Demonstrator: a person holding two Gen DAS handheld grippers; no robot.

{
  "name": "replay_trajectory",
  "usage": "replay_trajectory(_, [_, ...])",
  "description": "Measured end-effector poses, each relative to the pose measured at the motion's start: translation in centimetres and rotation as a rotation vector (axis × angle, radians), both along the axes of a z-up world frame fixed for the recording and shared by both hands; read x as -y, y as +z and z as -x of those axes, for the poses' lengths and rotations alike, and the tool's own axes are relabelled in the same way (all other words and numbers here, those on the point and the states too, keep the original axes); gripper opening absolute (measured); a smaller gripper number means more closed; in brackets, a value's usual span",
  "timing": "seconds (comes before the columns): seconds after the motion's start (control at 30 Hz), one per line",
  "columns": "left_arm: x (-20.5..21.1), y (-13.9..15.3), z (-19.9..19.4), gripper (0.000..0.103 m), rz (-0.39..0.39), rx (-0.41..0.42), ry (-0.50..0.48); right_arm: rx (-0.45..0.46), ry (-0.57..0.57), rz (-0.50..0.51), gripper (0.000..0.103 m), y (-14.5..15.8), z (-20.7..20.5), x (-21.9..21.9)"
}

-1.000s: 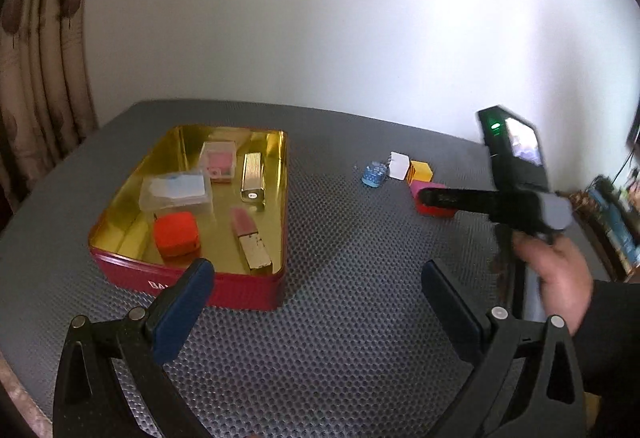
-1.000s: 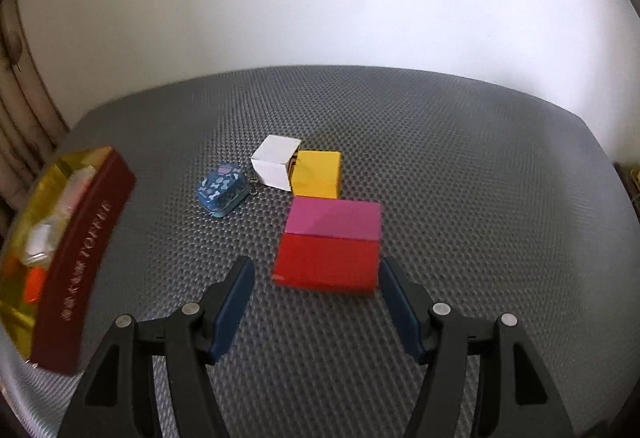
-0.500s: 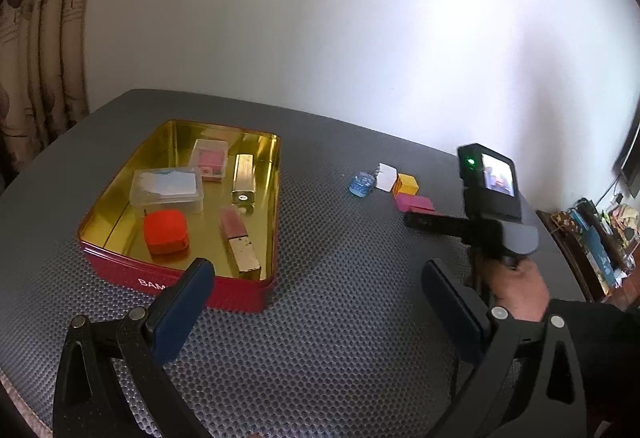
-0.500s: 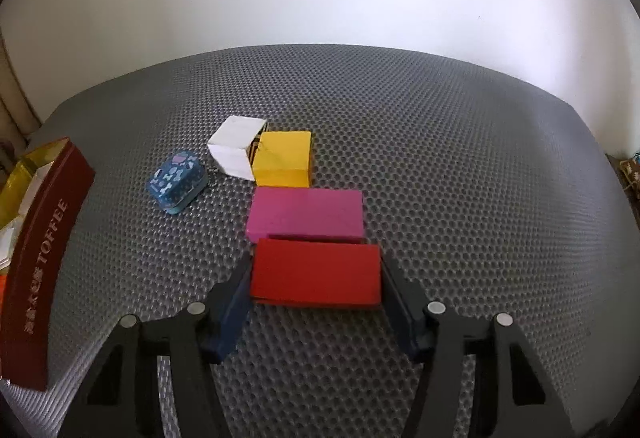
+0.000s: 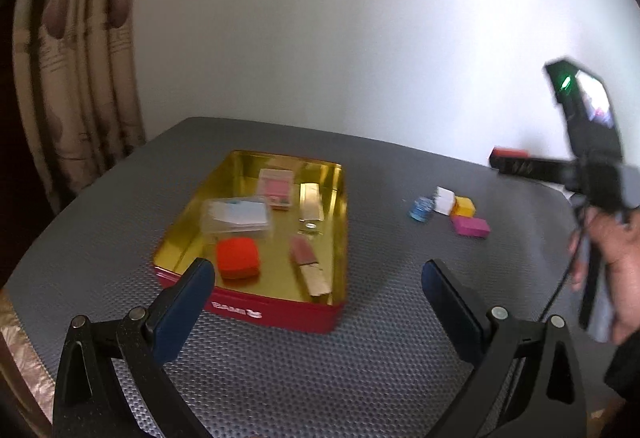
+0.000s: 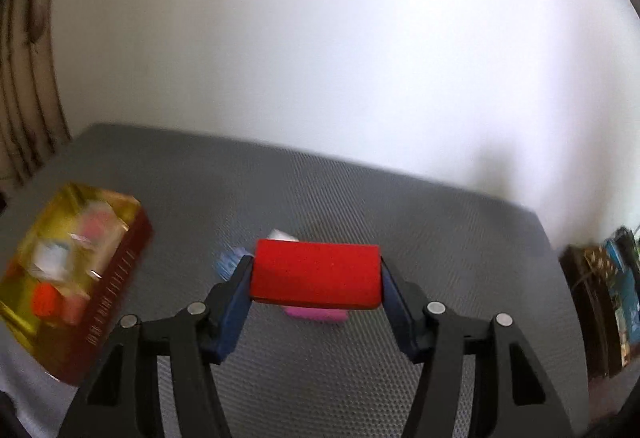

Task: Organize rigid objects
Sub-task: 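Reach the right tool to the red block and grasp it, then carry the red block over the tin and release it inside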

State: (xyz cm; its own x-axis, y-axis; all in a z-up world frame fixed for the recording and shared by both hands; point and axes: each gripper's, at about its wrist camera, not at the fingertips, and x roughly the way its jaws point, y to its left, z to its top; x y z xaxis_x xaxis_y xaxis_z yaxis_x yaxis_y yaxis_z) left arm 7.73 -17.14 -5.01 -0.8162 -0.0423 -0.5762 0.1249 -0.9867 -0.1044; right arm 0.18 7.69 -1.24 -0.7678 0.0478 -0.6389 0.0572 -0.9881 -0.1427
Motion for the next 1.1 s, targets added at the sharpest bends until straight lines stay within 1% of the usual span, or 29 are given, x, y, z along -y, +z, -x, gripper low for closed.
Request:
replay_trajectory(0.07, [0.5,0.0,0.0,0.102,0.0,0.005,0.019,-0.019,0.023,0.012,0.062,1.6,-0.6,1.1])
replay_trajectory(0.2, [1.2,0.1,-0.1,0.102,0.012,-0.006,0.041,-0.051,0.065,0.015,0.062,3.5,-2.2,2.5])
replay_trajectory(0.43, [1.6,0.3,-0.2,0.102,0.022,-0.012,0.059,-0.084,0.12,0.002,0.062,6.7,-2.4,6.4])
replay_trajectory(0.57, [2.0,0.4,-0.2,0.102,0.029,-0.014,0.07,-0.085,0.146,-0.004,0.062,7.4,-2.9,8.3])
replay_trajectory(0.67, [2.5,0.6,0.0,0.102,0.06,-0.024,0.095,-0.078,0.167,-0.005,0.062,7.5,-2.9,9.4])
replay_trajectory(0.73, [3.2,0.7,0.2,0.102,0.068,-0.027,0.117,-0.074,0.18,-0.006,0.062,7.6,-2.9,9.9])
replay_trajectory(0.8, [4.0,0.6,0.6,0.102,0.065,-0.017,0.143,-0.07,0.19,-0.006,0.062,7.4,-2.9,10.7])
replay_trajectory(0.9, [5.1,0.1,1.3,0.102,0.071,0.018,0.181,-0.065,0.209,-0.006,0.062,7.2,-3.0,12.0])
replay_trajectory(0.97, [5.7,-0.2,1.4,0.102,0.059,0.033,0.209,-0.06,0.219,-0.006,0.062,7.1,-3.1,12.4])
replay_trajectory(1.03, [6.1,-0.4,1.4,0.102,0.044,0.038,0.22,-0.054,0.228,-0.003,0.062,6.9,-3.1,12.8])
replay_trajectory(1.1, [6.4,-0.3,1.2,0.102,0.047,0.036,0.233,-0.047,0.243,-0.004,0.062,6.6,-3.1,13.5])
